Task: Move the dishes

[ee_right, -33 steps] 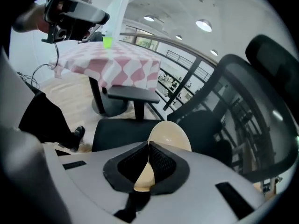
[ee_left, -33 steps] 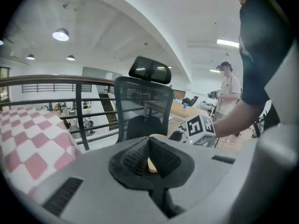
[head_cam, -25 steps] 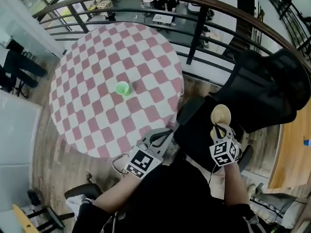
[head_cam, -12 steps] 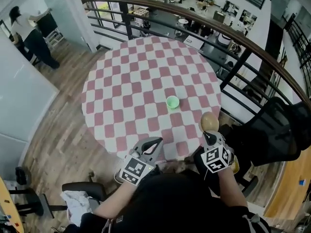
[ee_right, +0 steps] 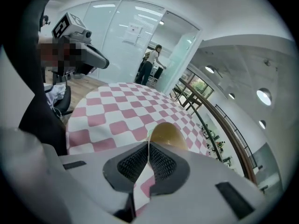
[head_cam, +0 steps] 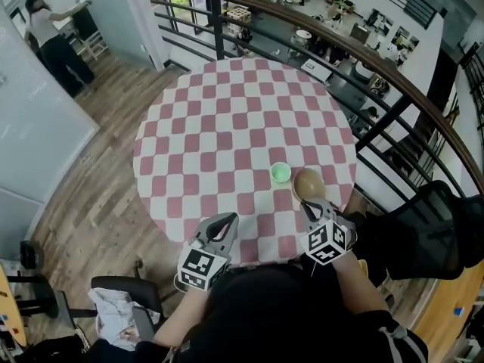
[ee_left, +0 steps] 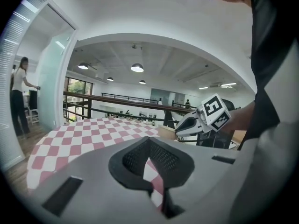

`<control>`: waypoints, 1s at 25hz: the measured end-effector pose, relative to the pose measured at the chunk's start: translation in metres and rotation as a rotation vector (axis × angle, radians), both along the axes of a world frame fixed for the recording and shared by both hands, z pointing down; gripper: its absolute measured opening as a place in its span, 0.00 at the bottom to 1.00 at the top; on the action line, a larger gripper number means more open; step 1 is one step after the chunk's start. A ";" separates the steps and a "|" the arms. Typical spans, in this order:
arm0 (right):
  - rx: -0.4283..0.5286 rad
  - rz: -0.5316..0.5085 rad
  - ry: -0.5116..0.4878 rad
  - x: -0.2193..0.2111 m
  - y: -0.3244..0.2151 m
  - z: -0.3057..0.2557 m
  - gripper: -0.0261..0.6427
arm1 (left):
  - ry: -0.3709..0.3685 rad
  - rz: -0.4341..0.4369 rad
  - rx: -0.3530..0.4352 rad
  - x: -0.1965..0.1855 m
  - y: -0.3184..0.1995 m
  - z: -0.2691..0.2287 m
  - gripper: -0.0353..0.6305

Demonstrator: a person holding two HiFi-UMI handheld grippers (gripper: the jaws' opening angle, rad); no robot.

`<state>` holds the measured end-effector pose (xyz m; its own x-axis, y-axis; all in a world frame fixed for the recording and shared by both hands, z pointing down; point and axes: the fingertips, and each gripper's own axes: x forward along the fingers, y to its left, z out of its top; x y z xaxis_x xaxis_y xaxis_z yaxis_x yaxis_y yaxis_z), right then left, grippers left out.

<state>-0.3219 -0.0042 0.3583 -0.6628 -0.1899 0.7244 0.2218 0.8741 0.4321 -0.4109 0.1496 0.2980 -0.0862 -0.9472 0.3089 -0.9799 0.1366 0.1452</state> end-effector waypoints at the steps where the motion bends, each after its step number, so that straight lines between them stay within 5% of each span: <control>1: 0.016 -0.019 0.003 -0.009 -0.009 -0.002 0.08 | 0.005 -0.012 -0.001 -0.003 -0.004 0.001 0.05; 13: 0.152 -0.263 0.082 -0.114 -0.093 0.029 0.08 | 0.042 -0.133 -0.037 -0.046 -0.045 0.024 0.05; 25: 0.099 -0.529 0.153 -0.145 -0.114 0.117 0.08 | 0.070 -0.203 -0.104 -0.070 -0.073 0.055 0.05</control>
<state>-0.4674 -0.1181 0.4755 -0.5746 0.0685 0.8156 0.6862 0.5835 0.4344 -0.4809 0.0768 0.3529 -0.2471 -0.8752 0.4159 -0.9188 0.3480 0.1864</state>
